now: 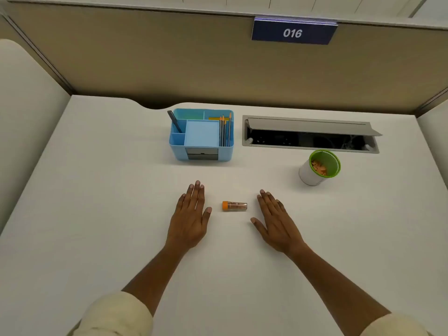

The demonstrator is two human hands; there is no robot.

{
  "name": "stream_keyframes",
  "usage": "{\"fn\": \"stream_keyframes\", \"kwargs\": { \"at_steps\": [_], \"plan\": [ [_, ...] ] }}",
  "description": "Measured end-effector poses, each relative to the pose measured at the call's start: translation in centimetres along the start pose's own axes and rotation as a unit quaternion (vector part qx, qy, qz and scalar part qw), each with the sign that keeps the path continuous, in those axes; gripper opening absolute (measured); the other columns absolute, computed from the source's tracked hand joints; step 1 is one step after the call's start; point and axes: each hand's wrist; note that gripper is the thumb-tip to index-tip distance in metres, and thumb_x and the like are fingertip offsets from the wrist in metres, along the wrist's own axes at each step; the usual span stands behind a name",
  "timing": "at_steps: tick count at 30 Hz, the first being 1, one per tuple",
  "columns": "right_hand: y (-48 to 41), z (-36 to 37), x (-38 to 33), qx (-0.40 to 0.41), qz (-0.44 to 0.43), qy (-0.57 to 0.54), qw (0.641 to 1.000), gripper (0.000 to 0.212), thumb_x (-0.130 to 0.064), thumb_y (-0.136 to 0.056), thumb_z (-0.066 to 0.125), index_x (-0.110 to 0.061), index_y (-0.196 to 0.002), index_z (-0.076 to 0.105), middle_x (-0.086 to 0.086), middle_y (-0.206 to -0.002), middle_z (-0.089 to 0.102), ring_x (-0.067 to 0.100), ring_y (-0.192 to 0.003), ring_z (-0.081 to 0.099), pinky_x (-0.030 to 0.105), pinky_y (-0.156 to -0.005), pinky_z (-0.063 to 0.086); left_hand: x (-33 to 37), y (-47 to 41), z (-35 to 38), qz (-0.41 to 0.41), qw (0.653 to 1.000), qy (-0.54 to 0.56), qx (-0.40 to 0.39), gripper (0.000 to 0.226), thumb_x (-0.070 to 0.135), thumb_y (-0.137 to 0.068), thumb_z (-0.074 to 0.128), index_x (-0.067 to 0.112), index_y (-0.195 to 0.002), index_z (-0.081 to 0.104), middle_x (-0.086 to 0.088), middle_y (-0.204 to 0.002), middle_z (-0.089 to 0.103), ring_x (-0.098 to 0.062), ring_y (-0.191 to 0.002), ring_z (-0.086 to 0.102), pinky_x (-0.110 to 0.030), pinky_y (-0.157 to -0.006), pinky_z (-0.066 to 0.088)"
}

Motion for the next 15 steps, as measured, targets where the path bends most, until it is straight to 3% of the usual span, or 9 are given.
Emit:
{"fn": "stream_keyframes", "kwargs": {
  "at_steps": [5,9,12,15],
  "plan": [
    [0.3,0.6,-0.2,0.004,0.013,0.008,1.000,0.070,-0.050,-0.103,0.032,-0.011,-0.160,0.016,0.007,-0.170,0.016,0.022,-0.157,0.016,0.040,-0.129,0.013,0.2,0.6,0.8,-0.042,0.999,-0.003,-0.028,0.071,0.044,-0.106,0.030,0.007,-0.162,0.007,-0.012,-0.172,0.012,-0.027,-0.159,0.013,-0.044,-0.128,0.015],
    [-0.5,-0.2,-1.6,0.066,0.031,-0.030,0.997,0.058,-0.041,-0.099,0.054,-0.010,-0.148,0.045,0.011,-0.152,0.051,0.029,-0.140,0.048,0.043,-0.114,0.041,0.4,0.2,0.2,-0.046,0.999,-0.012,-0.026,0.067,0.039,-0.105,0.040,0.004,-0.159,0.021,-0.018,-0.166,0.033,-0.033,-0.154,0.030,-0.048,-0.124,0.026],
    [-2.0,-1.0,-3.2,0.051,0.043,-0.072,0.995,0.053,-0.035,-0.093,0.064,-0.013,-0.140,0.052,0.009,-0.139,0.058,0.030,-0.127,0.054,0.044,-0.100,0.049,1.3,-0.5,-0.9,-0.049,0.999,-0.014,0.005,0.060,0.034,-0.103,0.047,0.003,-0.153,0.037,-0.021,-0.146,0.056,-0.036,-0.132,0.055,-0.049,-0.109,0.047],
    [-3.4,-1.0,-4.6,0.019,0.042,-0.090,0.995,0.048,-0.028,-0.089,0.069,-0.014,-0.134,0.059,0.009,-0.131,0.060,0.030,-0.119,0.054,0.044,-0.094,0.053,2.2,-0.9,-1.7,-0.050,0.999,0.018,0.014,0.054,0.032,-0.103,0.049,0.002,-0.147,0.046,-0.020,-0.134,0.063,-0.035,-0.118,0.061,-0.046,-0.096,0.055]
  ]
}}
Point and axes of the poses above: each hand's wrist, its own y-axis away from the middle knuckle, its own z-axis out of the palm, x = y × z
